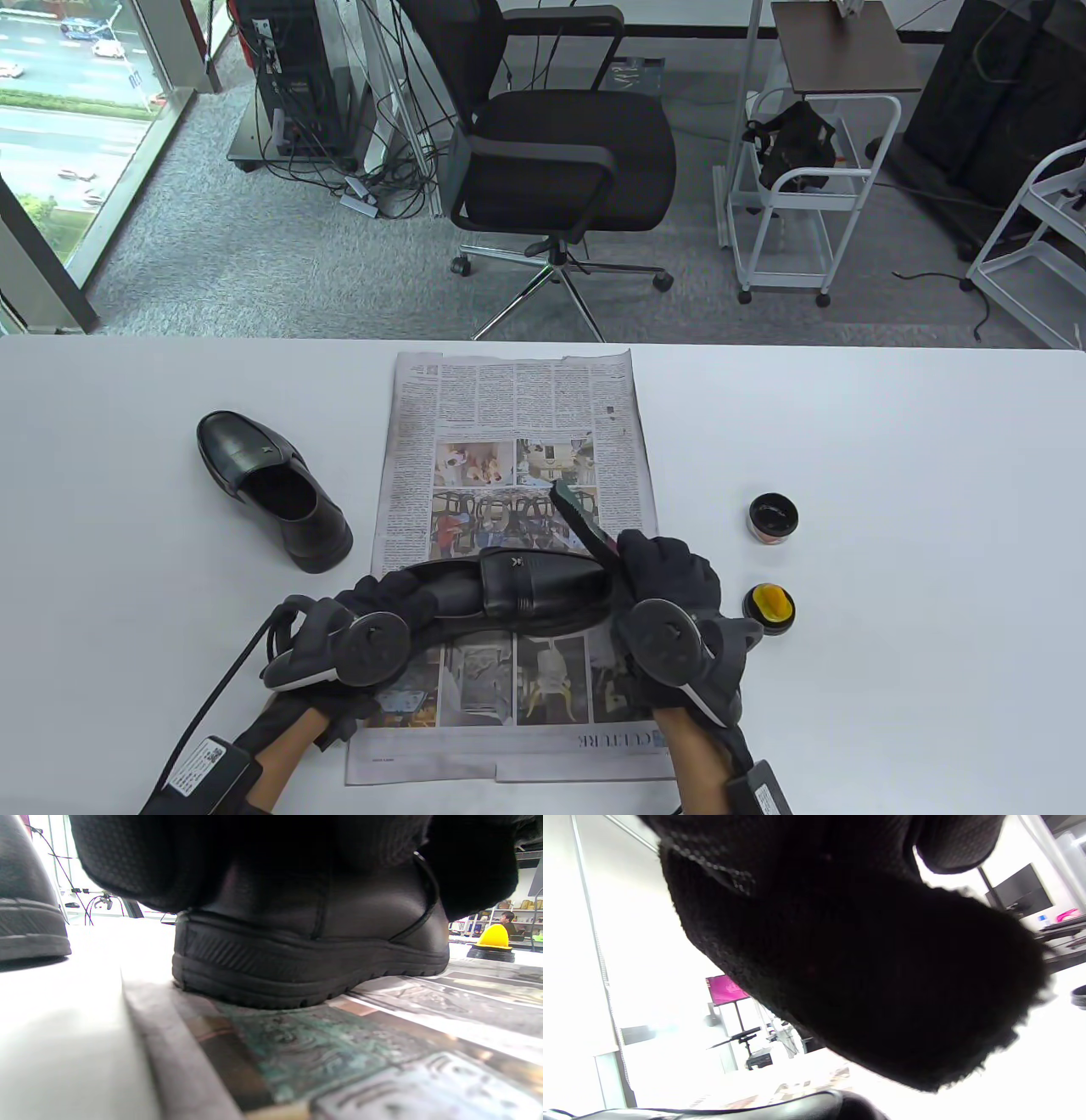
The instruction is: Dip and apply built-in sponge shoe polish on shoes
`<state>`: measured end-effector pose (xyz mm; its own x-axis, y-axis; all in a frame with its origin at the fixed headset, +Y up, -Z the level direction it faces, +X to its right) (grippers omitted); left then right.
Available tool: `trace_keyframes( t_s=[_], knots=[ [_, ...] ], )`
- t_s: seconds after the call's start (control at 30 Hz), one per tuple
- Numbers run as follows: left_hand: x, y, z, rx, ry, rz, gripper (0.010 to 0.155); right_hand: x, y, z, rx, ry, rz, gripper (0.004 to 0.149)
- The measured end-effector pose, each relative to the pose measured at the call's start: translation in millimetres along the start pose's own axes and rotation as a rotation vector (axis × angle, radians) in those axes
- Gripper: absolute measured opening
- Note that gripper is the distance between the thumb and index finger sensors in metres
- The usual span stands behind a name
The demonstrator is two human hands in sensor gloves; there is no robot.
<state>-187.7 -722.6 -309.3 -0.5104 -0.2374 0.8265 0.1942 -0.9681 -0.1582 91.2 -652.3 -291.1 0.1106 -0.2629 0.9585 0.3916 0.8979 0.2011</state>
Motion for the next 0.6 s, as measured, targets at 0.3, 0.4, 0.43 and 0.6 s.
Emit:
trace_keyframes(
  t_s=[0.3,0.4,0.43,0.6],
  knots=[
    [0.2,0.2,-0.1,0.000,-0.001,-0.001,0.044,7.7,-62.4,63.1,0.061,0.365,0.369,0.040],
    [0.2,0.2,-0.2,0.002,-0.001,-0.001,0.044,5.3,-64.6,63.5,0.197,0.372,0.404,0.040],
    [0.3,0.3,-0.2,0.003,-0.001,-0.002,0.044,3.0,-60.9,58.6,0.210,0.347,0.387,0.040],
    [0.2,0.5,-0.3,0.004,0.001,-0.003,0.044,-3.7,-22.5,17.2,0.056,0.181,0.226,0.040]
  ],
)
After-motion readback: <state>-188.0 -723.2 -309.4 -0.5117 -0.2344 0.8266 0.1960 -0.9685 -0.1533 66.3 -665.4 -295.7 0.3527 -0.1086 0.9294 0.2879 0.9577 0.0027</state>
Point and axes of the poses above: the tracker on the back of each hand, its own z axis roughly to the thumb side, its own x axis roughly from the fingertips to the wrist, y = z × x, the point moved 4 cm from there along -x, roughly from the wrist to the fingertips, and after that the axes turned 13 degrees about z, right-handed, at the moved point
